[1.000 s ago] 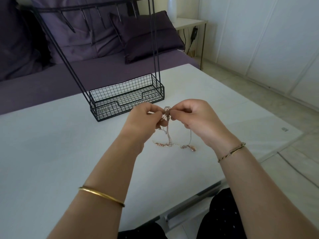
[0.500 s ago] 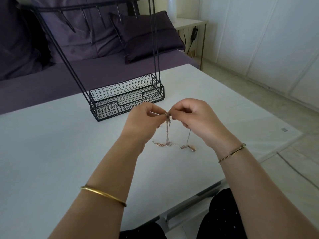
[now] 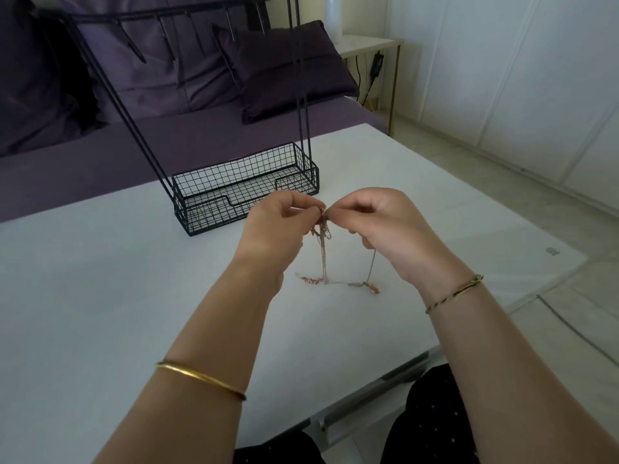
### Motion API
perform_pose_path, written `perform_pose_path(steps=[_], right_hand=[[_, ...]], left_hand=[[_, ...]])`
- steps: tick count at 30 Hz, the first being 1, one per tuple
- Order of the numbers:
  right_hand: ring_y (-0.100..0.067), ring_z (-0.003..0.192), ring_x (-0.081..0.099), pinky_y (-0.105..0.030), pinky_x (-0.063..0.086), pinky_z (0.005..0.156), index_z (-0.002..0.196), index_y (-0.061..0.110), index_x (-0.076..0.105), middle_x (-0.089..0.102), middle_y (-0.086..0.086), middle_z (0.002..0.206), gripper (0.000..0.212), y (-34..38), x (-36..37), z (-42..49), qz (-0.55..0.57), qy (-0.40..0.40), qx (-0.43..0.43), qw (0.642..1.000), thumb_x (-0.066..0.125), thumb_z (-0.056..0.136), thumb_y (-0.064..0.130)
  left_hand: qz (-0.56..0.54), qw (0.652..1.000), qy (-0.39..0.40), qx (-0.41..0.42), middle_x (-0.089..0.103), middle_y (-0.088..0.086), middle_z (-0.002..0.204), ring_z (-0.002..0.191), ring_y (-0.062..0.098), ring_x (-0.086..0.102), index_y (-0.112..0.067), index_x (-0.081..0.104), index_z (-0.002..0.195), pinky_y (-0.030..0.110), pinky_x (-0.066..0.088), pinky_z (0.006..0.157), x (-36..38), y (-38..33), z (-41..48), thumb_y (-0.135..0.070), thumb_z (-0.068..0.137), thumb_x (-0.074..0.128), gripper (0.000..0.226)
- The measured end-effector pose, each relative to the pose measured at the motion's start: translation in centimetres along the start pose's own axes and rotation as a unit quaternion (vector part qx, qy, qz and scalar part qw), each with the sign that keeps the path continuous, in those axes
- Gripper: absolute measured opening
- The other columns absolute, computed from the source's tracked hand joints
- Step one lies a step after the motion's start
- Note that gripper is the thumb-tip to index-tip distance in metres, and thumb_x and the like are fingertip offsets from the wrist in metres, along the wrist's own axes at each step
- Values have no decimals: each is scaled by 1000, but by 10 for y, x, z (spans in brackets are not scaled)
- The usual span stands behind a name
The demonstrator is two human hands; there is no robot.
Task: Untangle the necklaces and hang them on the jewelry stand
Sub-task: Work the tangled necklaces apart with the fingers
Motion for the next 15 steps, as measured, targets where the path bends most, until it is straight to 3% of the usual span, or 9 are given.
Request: perform_pose_path(steps=[7,11,15], right_hand=[[4,45,47,-9,33,46,77,10,70,60,11,59,11,-5,0,0,7,2,22,1000,63,80,2],[-2,43,37,-19,29,45,70,15,68,62,2,65,24,-12,4,0,19,20,57,998,53,81,0],[-2,40,35,-18,28,43,71,16,65,57,7,58,26,-16,5,1,13,26,74,997,48,82,0]], left_hand=[[63,995,-45,60,64,-9,74,58,-6,54,-18,69,86,3,40,50,-5,-6,1,-11,90,61,12],[83,993,-51,69,65,-7,78,69,1,55,-17,68,88,9,43,57,-4,-10,-1,-10,91,59,11],[79,993,-47,68,67,-4,79,71,5,56,-17,66,90,16,46,62,-4,-10,-1,-10,93,55,13]])
Point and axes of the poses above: each hand's wrist, its own z-axis towards the middle knuckle, its own x-axis out of the palm, y = z × x, the point moved 8 cm from there along z, towards the middle knuckle
